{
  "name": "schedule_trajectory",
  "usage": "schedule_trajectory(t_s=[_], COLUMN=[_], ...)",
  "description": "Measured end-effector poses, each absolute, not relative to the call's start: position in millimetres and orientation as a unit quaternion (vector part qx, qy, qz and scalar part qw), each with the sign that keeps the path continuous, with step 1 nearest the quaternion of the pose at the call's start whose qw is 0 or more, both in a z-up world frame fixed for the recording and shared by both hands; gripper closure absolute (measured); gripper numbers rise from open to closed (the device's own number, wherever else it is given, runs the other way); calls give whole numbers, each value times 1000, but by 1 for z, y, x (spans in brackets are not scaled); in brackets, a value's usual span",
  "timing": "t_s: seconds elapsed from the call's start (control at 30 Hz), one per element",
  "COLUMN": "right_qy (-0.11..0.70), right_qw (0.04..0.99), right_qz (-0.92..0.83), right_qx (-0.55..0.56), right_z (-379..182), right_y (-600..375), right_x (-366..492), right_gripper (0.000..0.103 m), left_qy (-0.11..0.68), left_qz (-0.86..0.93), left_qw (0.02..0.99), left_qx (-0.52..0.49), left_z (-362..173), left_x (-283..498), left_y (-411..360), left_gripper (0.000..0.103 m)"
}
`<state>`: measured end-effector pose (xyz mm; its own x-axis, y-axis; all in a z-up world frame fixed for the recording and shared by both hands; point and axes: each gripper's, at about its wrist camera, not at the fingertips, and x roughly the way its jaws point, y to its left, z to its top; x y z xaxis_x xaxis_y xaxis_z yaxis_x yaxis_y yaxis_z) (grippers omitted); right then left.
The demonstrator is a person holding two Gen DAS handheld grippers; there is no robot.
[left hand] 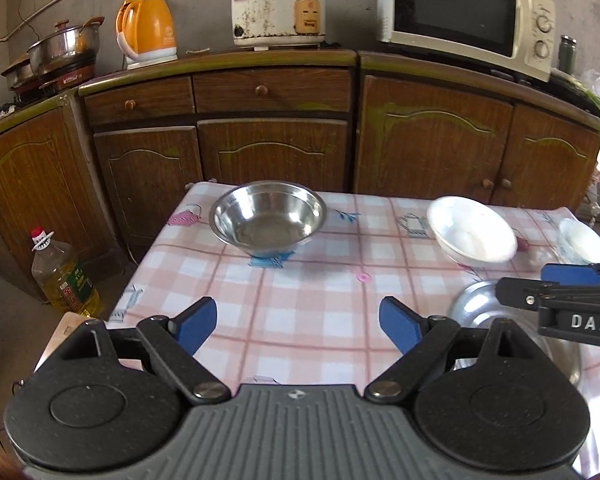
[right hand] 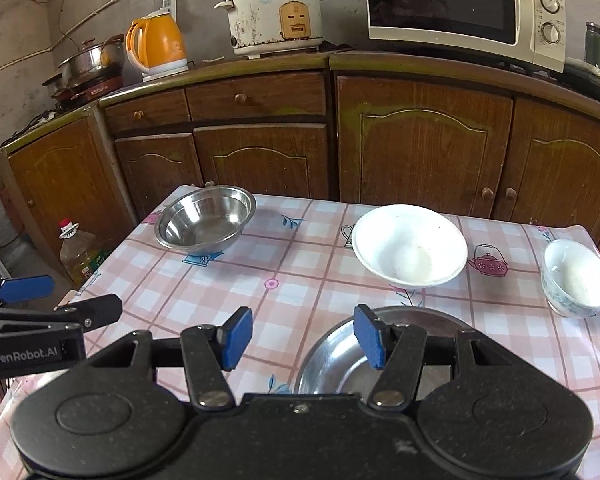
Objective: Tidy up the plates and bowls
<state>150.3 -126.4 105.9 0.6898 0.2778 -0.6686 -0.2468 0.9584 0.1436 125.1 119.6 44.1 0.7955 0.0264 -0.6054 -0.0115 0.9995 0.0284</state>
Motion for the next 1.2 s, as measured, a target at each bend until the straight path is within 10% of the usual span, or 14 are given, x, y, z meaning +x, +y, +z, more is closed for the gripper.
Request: schedule_trajectory(t_s=[1.2], right_qy=[451], right_qw=[875], right_qz=[159], right_qx=[72], right_z=[-26], right_y=[14], right_x=[396], right_gripper=[31], left_qy=[379], left_qz=[41], left_qw=[924], left_qx=[18], left_z=[-38], left_x=[352], left_y=[232], left_gripper=[27])
